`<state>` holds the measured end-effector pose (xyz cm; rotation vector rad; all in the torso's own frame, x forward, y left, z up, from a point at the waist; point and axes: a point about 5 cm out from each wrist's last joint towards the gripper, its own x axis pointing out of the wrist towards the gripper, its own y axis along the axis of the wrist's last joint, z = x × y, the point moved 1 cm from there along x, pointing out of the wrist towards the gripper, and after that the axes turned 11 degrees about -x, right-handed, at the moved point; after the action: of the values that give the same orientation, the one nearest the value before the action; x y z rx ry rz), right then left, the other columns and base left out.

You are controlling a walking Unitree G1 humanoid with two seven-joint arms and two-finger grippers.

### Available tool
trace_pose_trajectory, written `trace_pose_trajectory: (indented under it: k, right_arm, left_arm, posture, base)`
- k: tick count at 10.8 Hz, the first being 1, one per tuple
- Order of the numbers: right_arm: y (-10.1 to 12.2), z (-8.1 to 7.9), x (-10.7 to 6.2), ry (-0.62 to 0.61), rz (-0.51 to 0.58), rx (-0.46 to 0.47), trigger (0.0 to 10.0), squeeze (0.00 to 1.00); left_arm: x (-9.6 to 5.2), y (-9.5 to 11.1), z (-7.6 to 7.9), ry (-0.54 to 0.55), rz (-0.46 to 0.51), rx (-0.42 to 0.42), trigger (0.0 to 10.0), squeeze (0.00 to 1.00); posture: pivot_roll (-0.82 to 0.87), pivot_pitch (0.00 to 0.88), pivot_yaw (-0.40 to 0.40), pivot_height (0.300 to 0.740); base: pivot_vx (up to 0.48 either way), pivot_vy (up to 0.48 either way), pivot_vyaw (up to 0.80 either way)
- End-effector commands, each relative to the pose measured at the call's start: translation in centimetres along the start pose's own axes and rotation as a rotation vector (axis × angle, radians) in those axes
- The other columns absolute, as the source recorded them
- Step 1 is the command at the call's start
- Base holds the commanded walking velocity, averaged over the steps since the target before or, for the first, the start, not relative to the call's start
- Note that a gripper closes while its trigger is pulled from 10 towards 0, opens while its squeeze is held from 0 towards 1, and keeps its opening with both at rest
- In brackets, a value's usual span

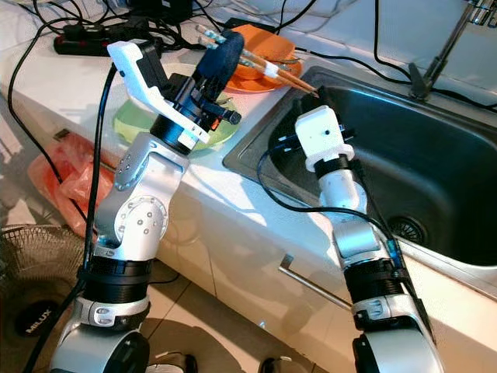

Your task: Kitchen organization

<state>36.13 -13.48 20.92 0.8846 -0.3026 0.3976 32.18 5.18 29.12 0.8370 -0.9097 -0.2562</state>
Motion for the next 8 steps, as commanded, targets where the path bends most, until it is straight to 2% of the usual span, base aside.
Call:
trace_pose_trajectory:
  k: [1,8]
  right_arm:
    - [0.6,0.0,0.1,-0.005,0.02,-0.006,10.0,0.0]
    - [1.6,0.1,0.6,-0.05,0.04,0.007,10.0,0.0]
  left_arm:
    - [0.1,-0.2,0.9,-0.043,-0.015,-0.01,10.0,0.0]
    - [-0.4,-1.4,0.8,-0.041,-0.097,-0.006,10.0,0.0]
  posture:
    - [0.05,0.092,-0.012,0.74]
    - [0.04,0.099,-0.003,0.74]
  base:
    - [0.0,0.0,0.0]
    - [0.0,0.0,0.0]
